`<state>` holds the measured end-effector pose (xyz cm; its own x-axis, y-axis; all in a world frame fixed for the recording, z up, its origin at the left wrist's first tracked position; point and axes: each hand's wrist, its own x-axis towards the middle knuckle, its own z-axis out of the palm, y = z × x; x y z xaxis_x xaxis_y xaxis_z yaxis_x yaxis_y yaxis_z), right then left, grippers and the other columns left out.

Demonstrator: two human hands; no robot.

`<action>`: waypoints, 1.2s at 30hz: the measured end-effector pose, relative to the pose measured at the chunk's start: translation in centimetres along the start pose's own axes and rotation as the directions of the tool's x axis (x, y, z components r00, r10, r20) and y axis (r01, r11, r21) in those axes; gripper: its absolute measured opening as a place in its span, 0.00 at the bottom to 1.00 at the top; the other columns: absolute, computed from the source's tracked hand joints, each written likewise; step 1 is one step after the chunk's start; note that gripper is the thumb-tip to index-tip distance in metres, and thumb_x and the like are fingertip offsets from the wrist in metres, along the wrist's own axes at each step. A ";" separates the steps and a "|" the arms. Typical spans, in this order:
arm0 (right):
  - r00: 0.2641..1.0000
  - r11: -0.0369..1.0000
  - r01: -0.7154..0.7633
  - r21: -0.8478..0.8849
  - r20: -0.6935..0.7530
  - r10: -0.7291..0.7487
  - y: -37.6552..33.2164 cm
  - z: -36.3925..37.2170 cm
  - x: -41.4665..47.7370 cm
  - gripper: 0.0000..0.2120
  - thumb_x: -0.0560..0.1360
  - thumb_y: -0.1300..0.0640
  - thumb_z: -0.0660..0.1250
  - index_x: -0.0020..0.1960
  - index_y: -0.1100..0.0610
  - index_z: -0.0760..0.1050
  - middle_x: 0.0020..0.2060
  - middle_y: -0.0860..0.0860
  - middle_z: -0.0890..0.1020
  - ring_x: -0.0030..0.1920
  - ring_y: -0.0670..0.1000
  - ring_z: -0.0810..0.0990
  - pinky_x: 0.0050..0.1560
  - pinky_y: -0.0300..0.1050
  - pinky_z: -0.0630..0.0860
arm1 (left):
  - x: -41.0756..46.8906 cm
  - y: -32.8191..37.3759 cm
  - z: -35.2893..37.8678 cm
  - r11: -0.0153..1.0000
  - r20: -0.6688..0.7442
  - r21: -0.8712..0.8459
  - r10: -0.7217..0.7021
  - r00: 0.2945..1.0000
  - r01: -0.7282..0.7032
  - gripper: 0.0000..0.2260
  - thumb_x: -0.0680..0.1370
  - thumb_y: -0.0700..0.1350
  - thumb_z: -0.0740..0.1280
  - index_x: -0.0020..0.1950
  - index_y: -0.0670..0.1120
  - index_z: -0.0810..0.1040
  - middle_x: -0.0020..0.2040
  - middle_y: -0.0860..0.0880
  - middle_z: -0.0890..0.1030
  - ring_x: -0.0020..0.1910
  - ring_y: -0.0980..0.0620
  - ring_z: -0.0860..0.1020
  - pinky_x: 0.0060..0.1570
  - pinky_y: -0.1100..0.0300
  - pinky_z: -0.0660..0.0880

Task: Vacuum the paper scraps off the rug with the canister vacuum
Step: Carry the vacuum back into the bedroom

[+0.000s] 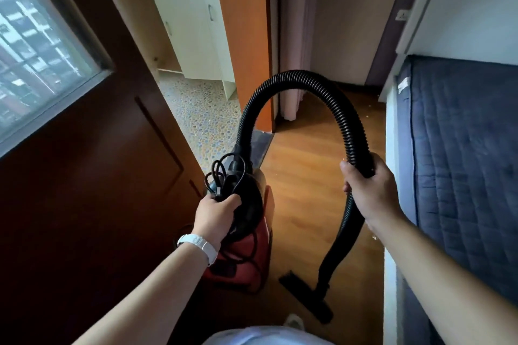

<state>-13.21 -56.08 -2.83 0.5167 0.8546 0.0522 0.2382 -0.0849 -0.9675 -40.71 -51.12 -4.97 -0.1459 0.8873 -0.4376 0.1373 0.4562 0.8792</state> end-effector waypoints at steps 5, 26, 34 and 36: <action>0.998 1.000 -0.010 -0.005 -0.061 0.010 0.0 -0.1 6.4 0.05 0.75 0.51 0.71 0.44 0.48 0.74 0.31 0.49 0.79 0.31 0.50 0.79 0.37 0.49 0.76 | 6.0 4.1 4.2 0.998 0.047 0.038 0.046 0.998 -0.048 0.09 0.67 0.45 0.70 0.44 0.41 0.78 0.36 0.44 0.80 0.34 0.45 0.79 0.33 0.51 0.76; 0.882 0.972 -0.174 -0.158 -0.464 0.082 -1.9 1.5 35.7 0.06 0.76 0.52 0.70 0.44 0.50 0.74 0.30 0.49 0.79 0.25 0.41 0.76 0.30 0.42 0.73 | 34.5 22.1 24.8 0.920 0.426 0.186 0.242 0.872 -0.346 0.08 0.74 0.47 0.73 0.49 0.54 0.76 0.40 0.55 0.82 0.40 0.56 0.81 0.39 0.59 0.78; 0.832 0.978 -0.200 -0.058 -0.537 0.139 1.1 -1.4 45.5 0.06 0.76 0.53 0.70 0.43 0.52 0.74 0.29 0.49 0.79 0.24 0.43 0.75 0.30 0.41 0.73 | 41.4 26.6 33.9 0.869 0.449 0.298 0.239 0.861 -0.396 0.10 0.73 0.53 0.72 0.47 0.49 0.79 0.38 0.49 0.84 0.38 0.45 0.83 0.42 0.49 0.81; 0.828 0.980 -0.200 -0.009 -0.536 0.164 2.6 -2.4 48.9 0.06 0.75 0.52 0.71 0.42 0.50 0.74 0.29 0.49 0.79 0.24 0.44 0.76 0.30 0.42 0.74 | 42.6 27.5 36.5 0.857 0.448 0.320 0.239 0.862 -0.404 0.11 0.73 0.54 0.73 0.49 0.47 0.80 0.38 0.50 0.84 0.41 0.47 0.83 0.43 0.53 0.80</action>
<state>14.68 -15.72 -2.25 0.9076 0.4194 0.0174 0.1379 -0.2588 -0.9560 -7.39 1.75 -6.28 0.3458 0.9040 -0.2513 0.4906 0.0541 0.8697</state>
